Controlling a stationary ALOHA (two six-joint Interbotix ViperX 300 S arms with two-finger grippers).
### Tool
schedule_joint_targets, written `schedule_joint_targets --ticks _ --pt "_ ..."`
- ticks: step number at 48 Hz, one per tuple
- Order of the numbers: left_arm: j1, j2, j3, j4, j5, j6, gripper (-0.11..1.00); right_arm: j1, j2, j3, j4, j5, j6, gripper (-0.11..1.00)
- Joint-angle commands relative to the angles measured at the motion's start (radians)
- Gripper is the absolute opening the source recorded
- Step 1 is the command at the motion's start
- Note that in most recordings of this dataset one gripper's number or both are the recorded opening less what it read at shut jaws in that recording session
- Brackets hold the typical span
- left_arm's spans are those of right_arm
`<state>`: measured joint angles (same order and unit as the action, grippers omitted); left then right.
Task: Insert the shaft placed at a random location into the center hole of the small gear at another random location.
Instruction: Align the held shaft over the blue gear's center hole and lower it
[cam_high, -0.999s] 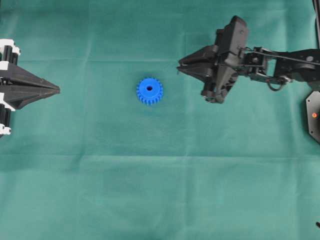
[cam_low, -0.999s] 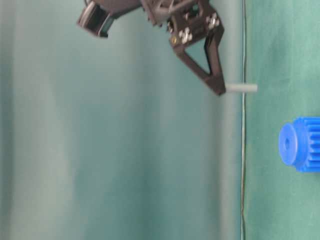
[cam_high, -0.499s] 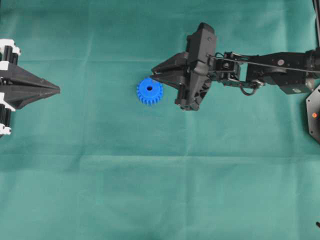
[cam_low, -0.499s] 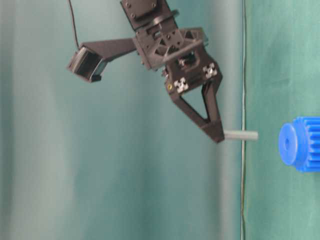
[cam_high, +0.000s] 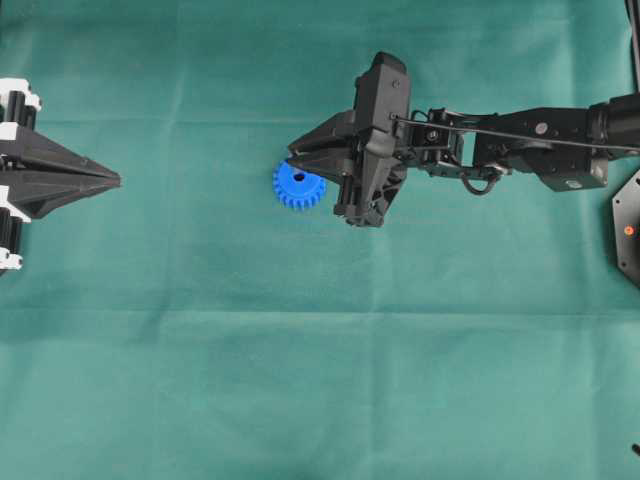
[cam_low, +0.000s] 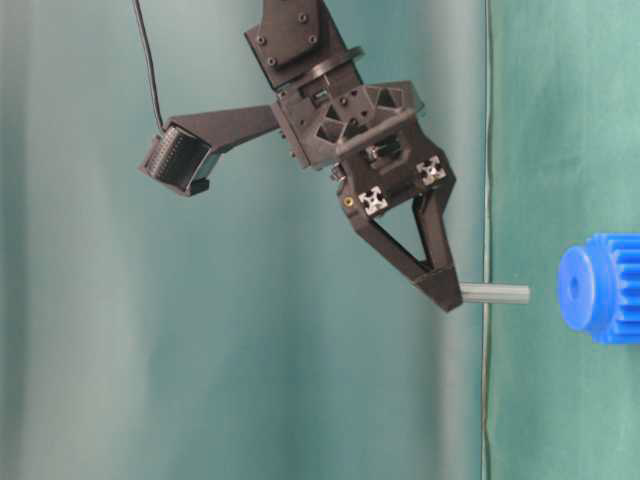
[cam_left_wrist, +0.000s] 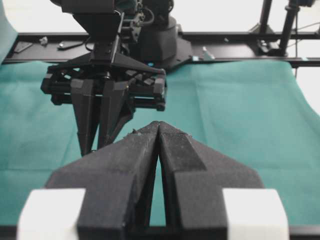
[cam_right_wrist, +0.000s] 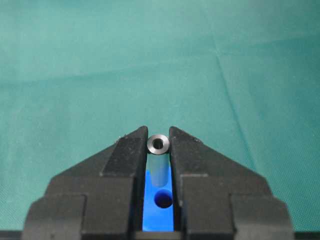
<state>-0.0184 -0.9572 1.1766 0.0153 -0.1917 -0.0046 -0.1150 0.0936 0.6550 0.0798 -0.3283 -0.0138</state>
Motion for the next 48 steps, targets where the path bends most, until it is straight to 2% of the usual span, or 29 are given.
schedule_joint_targets --ticks 1,48 --pt "-0.002 0.008 -0.021 0.002 -0.005 -0.003 0.00 0.003 -0.014 -0.026 0.005 0.000 0.006 0.13" --pt "-0.002 0.008 -0.020 0.002 -0.005 -0.003 0.00 0.002 0.069 -0.032 0.012 -0.017 0.006 0.13"
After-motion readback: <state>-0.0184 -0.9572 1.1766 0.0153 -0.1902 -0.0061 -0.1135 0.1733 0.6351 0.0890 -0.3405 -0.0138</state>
